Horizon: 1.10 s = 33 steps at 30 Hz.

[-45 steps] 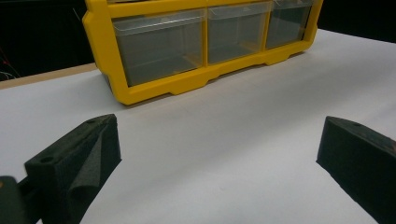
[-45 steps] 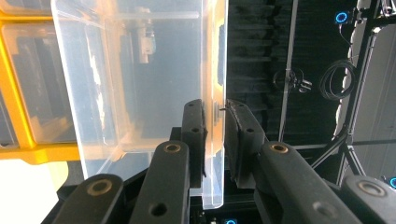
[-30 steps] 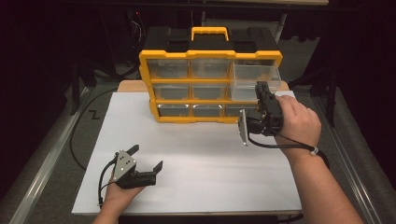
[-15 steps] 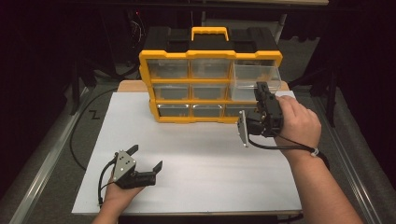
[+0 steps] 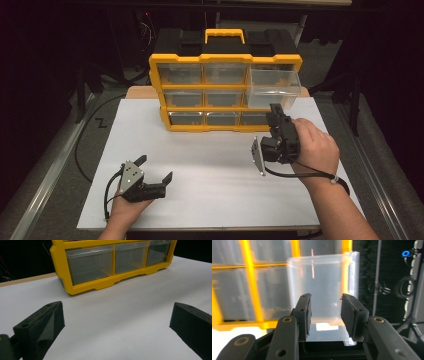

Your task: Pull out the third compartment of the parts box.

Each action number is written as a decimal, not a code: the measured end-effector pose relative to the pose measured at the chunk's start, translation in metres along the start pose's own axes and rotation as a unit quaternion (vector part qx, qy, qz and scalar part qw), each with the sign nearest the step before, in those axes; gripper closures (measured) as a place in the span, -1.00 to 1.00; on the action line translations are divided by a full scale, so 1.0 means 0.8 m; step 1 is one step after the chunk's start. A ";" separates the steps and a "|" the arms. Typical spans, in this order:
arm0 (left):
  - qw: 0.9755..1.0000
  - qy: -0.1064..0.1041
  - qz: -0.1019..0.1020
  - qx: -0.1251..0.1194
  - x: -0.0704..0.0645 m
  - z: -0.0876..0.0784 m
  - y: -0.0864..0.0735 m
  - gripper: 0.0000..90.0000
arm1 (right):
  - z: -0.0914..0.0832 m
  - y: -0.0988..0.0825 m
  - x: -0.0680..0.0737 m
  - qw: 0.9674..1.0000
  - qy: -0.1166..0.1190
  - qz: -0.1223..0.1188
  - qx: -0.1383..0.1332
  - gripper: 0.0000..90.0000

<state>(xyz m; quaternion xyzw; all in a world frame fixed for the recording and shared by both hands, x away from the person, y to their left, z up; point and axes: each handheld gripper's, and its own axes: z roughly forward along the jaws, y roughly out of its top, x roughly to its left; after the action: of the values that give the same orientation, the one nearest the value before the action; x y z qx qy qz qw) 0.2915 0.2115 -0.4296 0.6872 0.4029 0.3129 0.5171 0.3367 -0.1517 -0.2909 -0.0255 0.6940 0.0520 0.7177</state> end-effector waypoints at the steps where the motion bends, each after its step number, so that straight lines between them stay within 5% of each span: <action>1: 1.000 0.000 -0.001 -0.001 0.001 0.000 0.000 -0.99 | -0.002 0.000 0.008 1.000 0.006 0.000 -0.001 0.35; 11: 1.000 0.009 -0.008 0.003 0.006 -0.001 -0.002 -0.99 | -0.013 -0.003 0.082 0.998 0.059 0.000 -0.010 0.23; 22: 1.000 0.010 -0.010 0.001 0.008 -0.003 -0.002 -0.99 | -0.026 -0.025 0.169 0.992 0.125 -0.006 0.009 0.17; 33: 1.000 0.012 -0.008 0.011 0.007 0.000 -0.003 -0.99 | -0.031 -0.068 0.173 0.987 0.154 0.009 0.039 -0.25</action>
<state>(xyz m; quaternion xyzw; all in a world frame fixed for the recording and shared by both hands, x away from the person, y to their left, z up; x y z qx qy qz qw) 0.2934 0.2168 -0.4314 0.6861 0.4176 0.3124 0.5073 0.3222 -0.2034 -0.4319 0.0012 0.7977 0.0271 0.6024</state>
